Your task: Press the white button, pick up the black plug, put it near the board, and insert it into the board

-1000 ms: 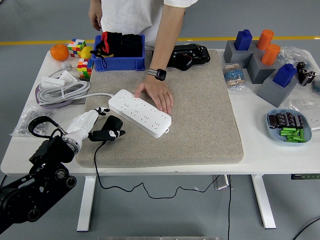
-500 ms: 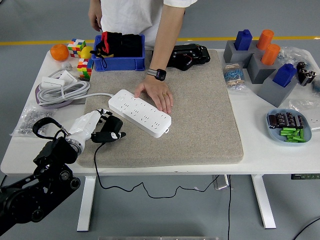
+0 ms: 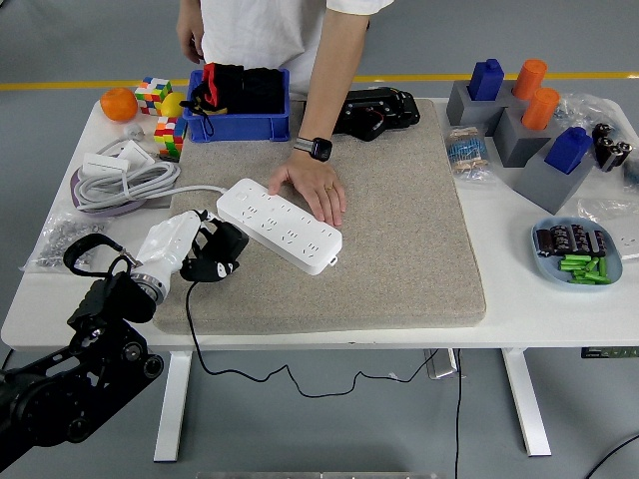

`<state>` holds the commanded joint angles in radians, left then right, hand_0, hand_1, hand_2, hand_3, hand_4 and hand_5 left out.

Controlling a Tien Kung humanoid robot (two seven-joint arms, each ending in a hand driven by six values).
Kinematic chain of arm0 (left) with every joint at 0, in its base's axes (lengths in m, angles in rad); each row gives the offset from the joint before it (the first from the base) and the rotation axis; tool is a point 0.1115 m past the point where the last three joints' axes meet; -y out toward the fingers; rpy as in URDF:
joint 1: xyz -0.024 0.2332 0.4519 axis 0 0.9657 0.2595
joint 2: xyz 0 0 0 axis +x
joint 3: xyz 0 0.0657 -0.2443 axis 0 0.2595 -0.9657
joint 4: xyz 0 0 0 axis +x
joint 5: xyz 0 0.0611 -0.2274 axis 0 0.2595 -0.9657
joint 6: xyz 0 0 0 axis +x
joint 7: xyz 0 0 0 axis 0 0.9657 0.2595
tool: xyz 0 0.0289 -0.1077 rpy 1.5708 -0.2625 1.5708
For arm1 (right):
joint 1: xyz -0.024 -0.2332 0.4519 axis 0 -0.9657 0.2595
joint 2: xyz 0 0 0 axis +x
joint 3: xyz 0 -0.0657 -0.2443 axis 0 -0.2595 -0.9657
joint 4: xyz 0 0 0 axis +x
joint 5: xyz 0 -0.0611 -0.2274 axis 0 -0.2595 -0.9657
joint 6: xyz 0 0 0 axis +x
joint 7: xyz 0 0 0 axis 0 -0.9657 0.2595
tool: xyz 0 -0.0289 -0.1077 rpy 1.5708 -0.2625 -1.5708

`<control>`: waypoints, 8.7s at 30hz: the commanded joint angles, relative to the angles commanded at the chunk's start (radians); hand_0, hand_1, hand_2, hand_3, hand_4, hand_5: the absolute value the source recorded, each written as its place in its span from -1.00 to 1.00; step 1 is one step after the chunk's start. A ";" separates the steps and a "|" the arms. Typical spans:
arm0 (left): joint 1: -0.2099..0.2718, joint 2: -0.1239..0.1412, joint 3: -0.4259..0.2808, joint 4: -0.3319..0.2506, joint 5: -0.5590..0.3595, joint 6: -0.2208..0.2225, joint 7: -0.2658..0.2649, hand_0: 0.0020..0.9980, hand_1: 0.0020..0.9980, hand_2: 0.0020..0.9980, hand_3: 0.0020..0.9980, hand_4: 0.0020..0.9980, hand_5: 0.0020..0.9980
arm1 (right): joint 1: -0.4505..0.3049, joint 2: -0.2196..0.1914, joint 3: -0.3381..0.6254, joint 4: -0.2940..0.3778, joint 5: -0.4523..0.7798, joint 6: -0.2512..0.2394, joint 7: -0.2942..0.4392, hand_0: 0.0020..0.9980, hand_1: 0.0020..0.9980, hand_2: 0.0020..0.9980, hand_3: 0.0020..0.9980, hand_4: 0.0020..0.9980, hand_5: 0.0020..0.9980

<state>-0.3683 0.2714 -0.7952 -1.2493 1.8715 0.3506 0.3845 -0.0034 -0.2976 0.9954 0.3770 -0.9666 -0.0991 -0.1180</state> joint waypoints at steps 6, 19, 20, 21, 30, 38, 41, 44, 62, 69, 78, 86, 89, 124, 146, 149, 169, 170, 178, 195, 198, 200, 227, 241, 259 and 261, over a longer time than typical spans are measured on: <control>-0.032 -0.005 0.003 0.021 -0.012 0.021 -0.025 -0.70 -0.55 -0.46 0.10 0.12 -1.00 | 0.000 0.000 0.001 0.000 0.001 -0.002 0.003 0.11 -0.03 0.00 -0.01 0.29 -0.22; -0.193 -0.035 0.090 0.159 -0.145 0.001 -0.035 -0.70 -0.56 -0.47 0.13 0.09 -1.00 | 0.004 0.000 -0.005 -0.001 0.006 0.000 -0.001 0.11 -0.04 0.00 0.00 0.29 -0.22; -0.207 -0.038 0.099 0.171 -0.150 -0.005 -0.031 -0.70 -0.56 -0.48 0.14 0.11 -1.00 | 0.005 -0.001 -0.005 -0.001 0.007 0.000 -0.001 0.11 -0.04 0.00 0.00 0.29 -0.22; -0.224 -0.044 0.111 0.188 -0.157 -0.012 -0.026 -0.70 -0.56 -0.48 0.14 0.11 -1.00 | 0.005 -0.001 -0.006 0.000 0.008 0.000 -0.001 0.11 -0.04 0.00 0.00 0.29 -0.22; -0.307 -0.070 0.177 0.288 -0.202 -0.045 -0.007 -0.70 -0.56 -0.47 0.16 0.14 -1.00 | 0.007 -0.004 -0.011 -0.002 0.010 0.000 -0.002 0.11 -0.04 0.00 0.00 0.29 -0.22; -0.334 -0.073 0.202 0.332 -0.205 -0.061 0.007 -0.70 -0.55 -0.47 0.17 0.16 -1.00 | 0.007 -0.005 -0.011 -0.002 0.012 0.000 -0.002 0.11 -0.04 -0.01 0.00 0.28 -0.23; -0.336 -0.074 0.205 0.338 -0.203 -0.063 0.010 -0.70 -0.55 -0.46 0.18 0.18 -1.00 | 0.007 -0.005 -0.013 -0.003 0.012 0.000 -0.002 0.11 -0.04 0.00 -0.01 0.28 -0.22; -0.337 -0.072 0.208 0.338 -0.199 -0.068 0.014 -0.70 -0.55 -0.46 0.18 0.18 -1.00 | 0.007 -0.005 -0.013 -0.001 0.012 0.000 -0.001 0.11 -0.04 0.00 -0.01 0.28 -0.22; -0.338 -0.070 0.207 0.331 -0.230 -0.071 0.007 -0.49 -0.12 -0.17 0.23 0.45 -1.00 | 0.008 -0.005 -0.012 -0.002 0.012 0.000 -0.001 0.11 -0.04 -0.01 -0.01 0.28 -0.23; -0.336 -0.069 0.209 0.329 -0.226 -0.086 0.012 0.29 0.45 0.30 0.56 0.81 -0.89 | 0.008 -0.004 -0.013 -0.002 0.013 0.001 -0.001 0.11 -0.04 -0.01 -0.01 0.28 -0.23; -0.336 -0.068 0.206 0.320 -0.212 -0.090 0.020 0.39 0.54 0.41 0.60 0.83 -0.84 | 0.007 -0.005 -0.013 -0.002 0.012 0.000 -0.001 0.11 -0.04 -0.01 -0.01 0.28 -0.23; -0.334 -0.067 0.207 0.312 -0.200 -0.084 0.016 0.41 0.56 0.41 0.62 0.88 -0.78 | 0.008 -0.004 -0.011 -0.001 0.012 0.001 -0.001 0.11 -0.04 -0.01 0.00 0.28 -0.23; -0.331 -0.064 0.201 0.302 -0.195 -0.082 0.005 0.49 0.64 0.40 0.65 0.88 -0.78 | 0.007 -0.004 -0.011 -0.002 0.012 0.001 -0.001 0.11 -0.04 -0.01 -0.01 0.28 -0.23; -0.096 0.077 0.151 0.061 -0.101 0.041 -0.189 0.86 0.92 0.77 0.68 0.91 0.11 | -0.001 -0.004 -0.005 0.001 0.006 -0.001 0.002 0.11 -0.04 -0.01 0.00 0.28 -0.23; -0.209 0.026 0.251 0.126 -0.108 0.001 -0.149 0.81 0.89 0.74 0.64 0.84 0.08 | 0.003 -0.003 -0.006 0.000 0.010 -0.001 0.002 0.11 -0.04 -0.01 -0.01 0.28 -0.23; -0.218 0.025 0.263 0.132 -0.111 -0.004 -0.144 0.78 0.88 0.73 0.62 0.82 0.07 | 0.002 -0.003 -0.008 -0.001 0.010 -0.001 0.002 0.11 -0.04 -0.01 -0.01 0.28 -0.23; -0.224 0.024 0.287 0.143 -0.135 -0.012 -0.138 0.75 0.83 0.72 0.61 0.78 0.04 | 0.003 -0.001 -0.007 0.000 0.011 -0.001 0.002 0.11 -0.04 -0.01 -0.01 0.28 -0.23; -0.225 0.024 0.290 0.144 -0.136 -0.013 -0.138 0.75 0.83 0.72 0.61 0.78 0.04 | 0.003 -0.001 -0.008 0.000 0.012 -0.001 0.002 0.11 -0.04 -0.01 -0.01 0.28 -0.23; -0.227 0.022 0.293 0.142 -0.138 -0.013 -0.138 0.72 0.83 0.72 0.60 0.77 0.03 | 0.001 -0.001 -0.008 -0.001 0.011 -0.001 0.001 0.11 -0.04 -0.01 -0.01 0.28 -0.23; -0.161 0.023 0.082 0.045 -0.106 0.011 -0.150 0.72 0.82 0.72 0.60 0.76 0.03 | -0.001 0.000 -0.007 0.000 0.010 -0.001 0.001 0.11 -0.04 -0.01 -0.01 0.28 -0.23; -0.127 0.015 0.023 0.036 -0.099 0.012 -0.152 0.72 0.82 0.72 0.60 0.76 0.03 | -0.002 0.001 -0.007 0.000 0.009 -0.001 0.001 0.11 -0.04 -0.01 -0.01 0.28 -0.23; -0.112 0.013 -0.006 0.032 -0.096 0.014 -0.154 0.72 0.82 0.72 0.60 0.76 0.03 | -0.002 0.001 -0.008 0.000 0.009 -0.001 0.000 0.11 -0.04 -0.01 -0.01 0.28 -0.23; 0.136 0.004 -0.411 -0.034 -0.056 0.043 -0.211 0.74 0.81 0.70 0.57 0.74 0.00 | 0.014 -0.006 0.007 0.004 -0.002 -0.001 -0.002 0.11 -0.04 -0.01 -0.01 0.28 -0.22; 0.195 -0.015 -0.512 -0.063 -0.051 0.048 -0.256 0.73 0.79 0.68 0.56 0.74 -0.01 | 0.010 -0.006 0.015 0.008 -0.011 0.001 -0.004 0.11 -0.04 -0.01 -0.01 0.28 -0.22; 0.232 -0.044 -0.657 -0.073 -0.057 0.030 -0.242 0.74 0.79 0.68 0.56 0.72 -0.08 | -0.004 0.004 0.037 0.012 -0.020 0.004 -0.010 0.11 -0.04 0.00 0.00 0.28 -0.23; 0.235 -0.046 -0.663 -0.073 -0.059 0.027 -0.239 0.74 0.78 0.68 0.55 0.71 -0.09 | -0.005 0.006 0.039 0.011 -0.020 0.005 -0.011 0.11 -0.04 0.00 0.00 0.28 -0.23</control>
<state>-0.1329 0.2256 -1.4578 -1.3223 1.8125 0.3776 0.1452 -0.0085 -0.2916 1.0340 0.3885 -0.9866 -0.0942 -0.1294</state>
